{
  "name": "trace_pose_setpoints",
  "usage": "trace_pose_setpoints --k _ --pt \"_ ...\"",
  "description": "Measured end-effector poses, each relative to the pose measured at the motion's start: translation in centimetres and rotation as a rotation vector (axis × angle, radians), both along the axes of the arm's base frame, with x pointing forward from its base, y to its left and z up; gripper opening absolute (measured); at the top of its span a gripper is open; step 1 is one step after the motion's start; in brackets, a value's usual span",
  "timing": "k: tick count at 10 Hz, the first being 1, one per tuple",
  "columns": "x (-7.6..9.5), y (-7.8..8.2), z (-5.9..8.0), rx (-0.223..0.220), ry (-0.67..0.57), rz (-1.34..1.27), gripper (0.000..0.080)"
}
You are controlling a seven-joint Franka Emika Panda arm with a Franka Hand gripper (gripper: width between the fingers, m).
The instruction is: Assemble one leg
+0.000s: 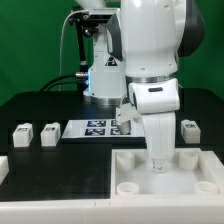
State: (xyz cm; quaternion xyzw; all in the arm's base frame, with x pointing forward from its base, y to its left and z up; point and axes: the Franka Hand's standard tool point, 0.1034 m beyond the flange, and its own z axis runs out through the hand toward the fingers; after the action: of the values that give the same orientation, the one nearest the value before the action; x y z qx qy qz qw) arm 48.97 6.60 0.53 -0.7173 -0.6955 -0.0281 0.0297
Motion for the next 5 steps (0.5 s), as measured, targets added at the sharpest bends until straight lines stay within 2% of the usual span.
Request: trace_pose_setpoints --k 5 --pt "0.01 0.18 0.32 -0.002 0.007 -0.063 0.0649"
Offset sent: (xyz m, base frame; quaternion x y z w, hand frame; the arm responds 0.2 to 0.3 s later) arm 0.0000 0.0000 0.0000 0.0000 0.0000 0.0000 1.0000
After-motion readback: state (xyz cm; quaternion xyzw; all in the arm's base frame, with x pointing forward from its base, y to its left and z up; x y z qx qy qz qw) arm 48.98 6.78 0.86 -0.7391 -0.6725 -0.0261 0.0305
